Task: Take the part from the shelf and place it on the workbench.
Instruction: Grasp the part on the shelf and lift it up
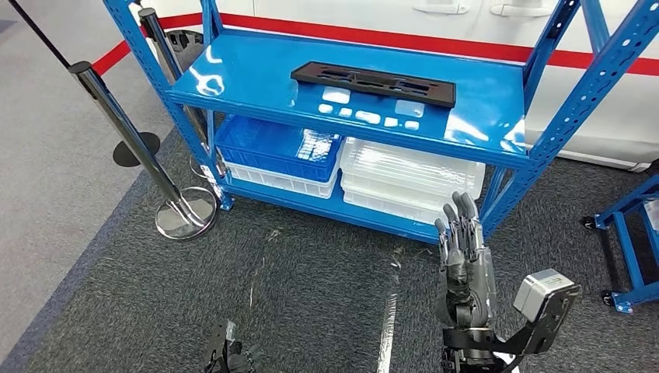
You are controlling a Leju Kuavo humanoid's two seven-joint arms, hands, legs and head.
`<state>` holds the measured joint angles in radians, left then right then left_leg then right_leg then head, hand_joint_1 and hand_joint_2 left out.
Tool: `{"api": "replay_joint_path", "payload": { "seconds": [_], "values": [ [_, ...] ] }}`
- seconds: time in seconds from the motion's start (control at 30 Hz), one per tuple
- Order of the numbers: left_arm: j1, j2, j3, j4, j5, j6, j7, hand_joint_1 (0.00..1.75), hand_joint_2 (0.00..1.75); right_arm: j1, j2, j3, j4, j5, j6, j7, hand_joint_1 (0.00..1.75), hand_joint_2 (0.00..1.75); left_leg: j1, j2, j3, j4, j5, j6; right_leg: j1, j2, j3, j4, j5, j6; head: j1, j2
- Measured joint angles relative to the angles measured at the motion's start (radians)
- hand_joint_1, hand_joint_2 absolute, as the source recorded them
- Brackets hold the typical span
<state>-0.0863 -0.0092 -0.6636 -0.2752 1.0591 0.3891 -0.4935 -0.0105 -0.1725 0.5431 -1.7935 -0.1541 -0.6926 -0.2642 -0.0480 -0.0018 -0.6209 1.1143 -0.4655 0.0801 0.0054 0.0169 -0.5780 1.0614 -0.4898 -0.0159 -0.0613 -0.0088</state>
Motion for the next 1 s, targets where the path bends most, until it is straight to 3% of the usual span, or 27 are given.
{"api": "replay_joint_path", "payload": {
  "seconds": [0.07, 0.17, 0.23, 0.3, 0.33, 0.37, 0.4, 0.47, 0.5, 0.63, 0.7, 0.8, 0.87, 0.9, 0.93, 1.0],
  "values": [
    [-0.003, 0.008, -0.005, 0.005, 0.003, 0.002, 0.000, 0.00, 0.00, 0.007, 0.000, -0.001, -0.005, 0.005, 0.000, 0.024, 0.00, 1.75, -0.016, 0.002, 0.023, -0.062, 0.017, 0.019, -0.005, -0.001, 0.002, -0.011, 0.004, 0.003, 0.001, 0.000],
    [-0.004, 0.011, -0.010, 0.008, 0.009, 0.001, 0.010, 0.00, 0.00, 0.014, -0.001, -0.004, -0.014, 0.022, -0.002, 0.062, 0.00, 1.75, -0.009, 0.005, 0.057, -0.133, 0.025, 0.019, -0.004, -0.006, -0.001, -0.018, 0.005, 0.011, -0.003, 0.000],
    [-0.004, 0.011, -0.013, 0.010, 0.011, -0.001, 0.018, 0.00, 0.00, 0.014, -0.001, -0.008, -0.018, 0.030, -0.004, 0.079, 0.00, 1.75, 0.005, 0.006, 0.078, -0.168, 0.034, 0.012, -0.004, -0.009, -0.030, 0.048, -0.034, 0.020, -0.001, 0.000],
    [-0.005, 0.010, -0.016, 0.011, 0.011, -0.003, 0.021, 0.00, 0.00, 0.016, -0.001, -0.010, -0.019, 0.032, -0.005, 0.087, 0.00, 1.75, 0.011, 0.005, 0.080, -0.168, 0.032, 0.007, -0.011, -0.008, -0.087, 0.166, -0.086, 0.035, 0.000, 0.000],
    [-0.005, 0.009, -0.018, 0.012, 0.011, -0.004, 0.022, 0.00, 0.00, 0.017, -0.001, -0.010, -0.019, 0.032, -0.005, 0.090, 0.00, 1.75, 0.015, 0.005, 0.079, -0.163, 0.029, 0.003, -0.016, -0.009, -0.110, 0.208, -0.097, 0.043, 0.000, 0.000],
    [-0.004, 0.009, -0.021, 0.012, 0.011, -0.004, 0.022, 0.00, 0.00, 0.018, -0.001, -0.011, -0.019, 0.032, -0.005, 0.091, 0.00, 1.75, 0.020, 0.006, 0.078, -0.156, 0.024, -0.003, -0.022, -0.009, -0.118, 0.218, -0.089, 0.052, 0.000, 0.000],
    [-0.004, 0.008, -0.024, 0.013, 0.011, -0.004, 0.023, 0.00, 0.00, 0.018, -0.002, -0.013, -0.019, 0.032, -0.005, 0.091, 0.00, 1.75, 0.026, 0.006, 0.077, -0.146, 0.017, -0.010, -0.028, -0.011, -0.107, 0.188, -0.062, 0.061, 0.000, 0.000],
    [-0.005, 0.009, -0.028, 0.014, 0.011, -0.004, 0.023, 0.00, 0.00, 0.018, -0.002, -0.016, -0.019, 0.032, -0.005, 0.091, 0.00, 1.75, 0.039, 0.006, 0.071, -0.117, -0.002, -0.028, -0.037, -0.011, -0.052, 0.071, -0.004, 0.077, 0.001, 0.000],
    [-0.005, 0.009, -0.029, 0.015, 0.011, -0.004, 0.023, 0.00, 0.00, 0.019, -0.002, -0.017, -0.020, 0.032, -0.005, 0.091, 0.00, 1.75, 0.043, 0.004, 0.066, -0.100, -0.012, -0.037, -0.037, -0.008, -0.031, 0.026, 0.010, 0.078, 0.003, 0.000],
    [-0.005, 0.010, -0.031, 0.017, 0.011, -0.004, 0.023, 0.00, 0.00, 0.020, -0.002, -0.018, -0.025, 0.032, -0.005, 0.091, 0.00, 1.75, 0.044, -0.001, 0.049, -0.073, -0.025, -0.057, -0.028, 0.000, -0.023, 0.011, 0.008, 0.036, 0.003, 0.000],
    [-0.005, 0.010, -0.031, 0.017, 0.011, -0.004, 0.023, 0.00, 0.00, 0.020, -0.003, -0.018, -0.027, 0.032, -0.005, 0.091, 0.00, 1.75, 0.047, -0.001, 0.037, -0.048, -0.044, -0.065, -0.030, -0.001, -0.025, 0.009, 0.011, 0.024, 0.000, 0.000],
    [-0.005, 0.010, -0.032, 0.018, 0.011, -0.004, 0.023, 0.00, 0.00, 0.020, -0.003, -0.018, -0.030, 0.032, -0.005, 0.091, 0.00, 1.75, 0.051, 0.000, -0.033, 0.111, -0.132, -0.075, -0.030, -0.004, -0.028, 0.008, 0.013, 0.016, -0.005, 0.000],
    [-0.004, 0.009, -0.032, 0.018, 0.012, -0.005, 0.024, 0.00, 0.00, 0.020, -0.003, -0.018, -0.031, 0.032, -0.005, 0.092, 0.00, 1.75, 0.051, 0.000, -0.072, 0.195, -0.155, -0.075, -0.027, -0.005, -0.029, 0.008, 0.012, 0.015, -0.005, 0.000],
    [-0.003, 0.009, -0.033, 0.018, 0.013, -0.006, 0.025, 0.00, 0.00, 0.020, -0.003, -0.018, -0.031, 0.033, -0.005, 0.093, 0.00, 1.75, 0.051, 0.000, -0.069, 0.188, -0.139, -0.073, -0.025, -0.004, -0.028, 0.008, 0.012, 0.015, -0.005, 0.000],
    [-0.004, 0.009, -0.033, 0.018, 0.014, -0.007, 0.025, 0.00, 0.00, 0.019, -0.003, -0.018, -0.031, 0.034, -0.005, 0.096, 0.00, 1.75, 0.051, -0.001, -0.050, 0.145, -0.108, -0.070, -0.025, -0.004, -0.028, 0.009, 0.012, 0.015, -0.005, 0.000],
    [-0.005, 0.009, -0.033, 0.018, 0.018, -0.012, 0.026, 0.00, 0.00, 0.016, -0.003, -0.018, -0.032, 0.035, -0.005, 0.107, 0.00, 1.75, 0.049, -0.001, 0.010, 0.015, -0.047, -0.063, -0.024, -0.002, -0.027, 0.008, 0.012, 0.015, -0.005, 0.000]
  ]
}}
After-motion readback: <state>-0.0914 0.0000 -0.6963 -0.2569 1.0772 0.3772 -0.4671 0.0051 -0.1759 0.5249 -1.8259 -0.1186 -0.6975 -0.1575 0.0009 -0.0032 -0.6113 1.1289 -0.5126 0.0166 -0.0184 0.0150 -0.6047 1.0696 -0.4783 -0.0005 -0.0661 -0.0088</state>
